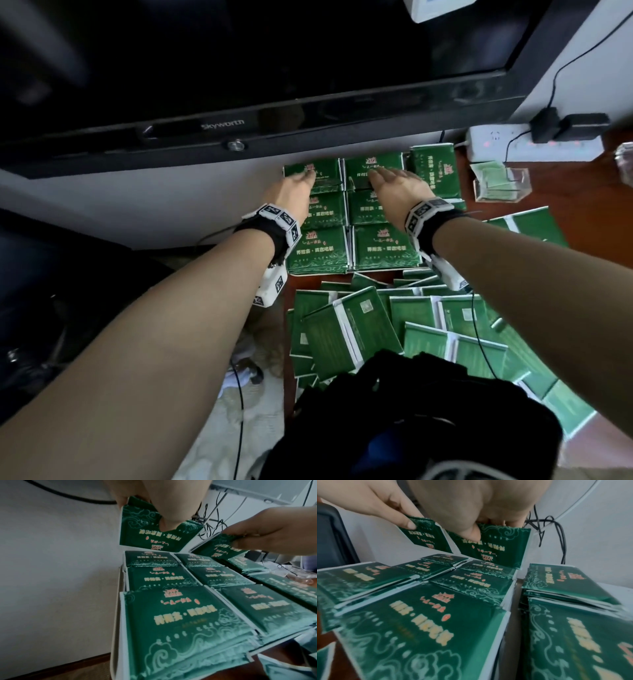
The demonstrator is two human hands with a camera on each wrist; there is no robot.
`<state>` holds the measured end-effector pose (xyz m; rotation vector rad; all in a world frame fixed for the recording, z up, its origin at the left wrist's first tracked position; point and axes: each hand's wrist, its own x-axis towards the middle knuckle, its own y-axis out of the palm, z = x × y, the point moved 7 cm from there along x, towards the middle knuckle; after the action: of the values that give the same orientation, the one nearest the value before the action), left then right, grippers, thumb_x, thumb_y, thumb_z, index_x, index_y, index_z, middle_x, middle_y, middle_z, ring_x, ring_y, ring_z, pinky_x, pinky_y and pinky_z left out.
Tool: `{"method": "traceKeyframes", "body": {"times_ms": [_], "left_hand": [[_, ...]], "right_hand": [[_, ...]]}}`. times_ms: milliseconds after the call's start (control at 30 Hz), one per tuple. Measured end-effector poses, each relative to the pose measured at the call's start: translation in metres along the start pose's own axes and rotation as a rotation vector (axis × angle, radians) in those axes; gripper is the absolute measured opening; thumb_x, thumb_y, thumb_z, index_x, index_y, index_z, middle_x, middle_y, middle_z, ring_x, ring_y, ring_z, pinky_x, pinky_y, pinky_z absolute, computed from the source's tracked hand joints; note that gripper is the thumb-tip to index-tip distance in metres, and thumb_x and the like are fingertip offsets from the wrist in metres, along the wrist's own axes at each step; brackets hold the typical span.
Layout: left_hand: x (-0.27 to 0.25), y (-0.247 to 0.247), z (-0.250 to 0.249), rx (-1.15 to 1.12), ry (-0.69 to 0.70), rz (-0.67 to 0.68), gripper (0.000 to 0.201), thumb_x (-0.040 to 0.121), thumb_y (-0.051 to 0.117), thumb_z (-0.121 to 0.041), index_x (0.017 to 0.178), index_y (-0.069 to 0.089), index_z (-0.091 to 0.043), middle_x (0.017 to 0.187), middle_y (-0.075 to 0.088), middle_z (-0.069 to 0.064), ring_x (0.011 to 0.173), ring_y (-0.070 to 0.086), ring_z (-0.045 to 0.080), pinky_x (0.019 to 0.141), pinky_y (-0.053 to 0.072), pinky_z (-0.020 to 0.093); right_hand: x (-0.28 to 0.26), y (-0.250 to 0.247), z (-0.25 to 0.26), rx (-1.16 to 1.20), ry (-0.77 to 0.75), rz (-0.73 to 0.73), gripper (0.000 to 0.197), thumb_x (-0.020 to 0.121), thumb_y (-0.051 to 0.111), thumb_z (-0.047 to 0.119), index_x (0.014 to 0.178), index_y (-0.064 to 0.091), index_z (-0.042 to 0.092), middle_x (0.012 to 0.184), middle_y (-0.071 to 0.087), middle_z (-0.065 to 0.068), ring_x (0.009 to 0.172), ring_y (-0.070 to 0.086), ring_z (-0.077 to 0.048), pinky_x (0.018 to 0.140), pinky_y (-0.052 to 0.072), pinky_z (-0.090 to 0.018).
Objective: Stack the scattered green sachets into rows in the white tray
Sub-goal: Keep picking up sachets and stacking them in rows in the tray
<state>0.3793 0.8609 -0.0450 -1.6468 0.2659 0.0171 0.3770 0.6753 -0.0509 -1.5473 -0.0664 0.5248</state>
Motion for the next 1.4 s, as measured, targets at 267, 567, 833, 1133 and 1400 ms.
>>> {"method": "traceKeyframes", "body": {"times_ms": [267,567,833,1133,1400], "left_hand": [[0.024,0.034,0.001,0.098,0.072,-0.002,0.065,0.096,0.046,0.002,0.155,0.023,-0.010,0.162,0.022,0.006,0.147,0.026,0.023,0.117,0.030,0.037],[0.018,0.054,0.007,0.185,0.139,0.028,0.067,0.095,0.047,0.004,0.155,0.020,-0.006,0.163,0.015,0.012,0.149,0.021,0.026,0.121,0.023,0.038],[0.033,0.042,0.012,0.194,0.097,0.063,0.064,0.099,0.053,-0.006,0.155,0.022,-0.008,0.163,0.016,0.007,0.147,0.027,0.023,0.111,0.036,0.034],[0.037,0.035,0.007,0.195,0.113,0.060,0.062,0.101,0.054,-0.019,0.154,0.025,-0.006,0.163,0.019,0.008,0.146,0.029,0.022,0.104,0.045,0.037],[0.035,0.023,0.001,0.146,0.094,0.048,0.060,0.095,0.063,-0.026,0.148,0.038,-0.009,0.159,0.029,0.007,0.133,0.048,0.028,0.095,0.050,0.040]], "right_hand": [[0.033,0.028,-0.007,-0.056,-0.021,0.062,0.072,0.096,0.041,0.001,0.157,0.003,0.007,0.164,0.006,-0.014,0.151,0.010,-0.032,0.123,0.011,-0.046],[0.036,0.040,-0.009,-0.024,-0.091,0.060,0.083,0.091,0.053,0.006,0.158,0.005,0.011,0.165,0.002,-0.009,0.152,0.004,-0.027,0.124,0.004,-0.042],[0.050,0.038,-0.009,0.028,-0.077,0.053,0.076,0.094,0.047,0.011,0.158,0.007,0.012,0.165,0.002,-0.009,0.152,0.004,-0.026,0.124,0.004,-0.042],[0.061,0.040,-0.013,0.031,-0.084,0.033,0.070,0.100,0.044,0.020,0.158,0.005,0.013,0.165,-0.002,-0.008,0.152,0.000,-0.025,0.122,0.001,-0.041],[0.047,0.032,-0.013,-0.005,-0.071,0.040,0.070,0.102,0.039,0.028,0.158,-0.001,0.020,0.165,-0.011,-0.006,0.152,-0.005,-0.028,0.123,0.002,-0.047]]}}
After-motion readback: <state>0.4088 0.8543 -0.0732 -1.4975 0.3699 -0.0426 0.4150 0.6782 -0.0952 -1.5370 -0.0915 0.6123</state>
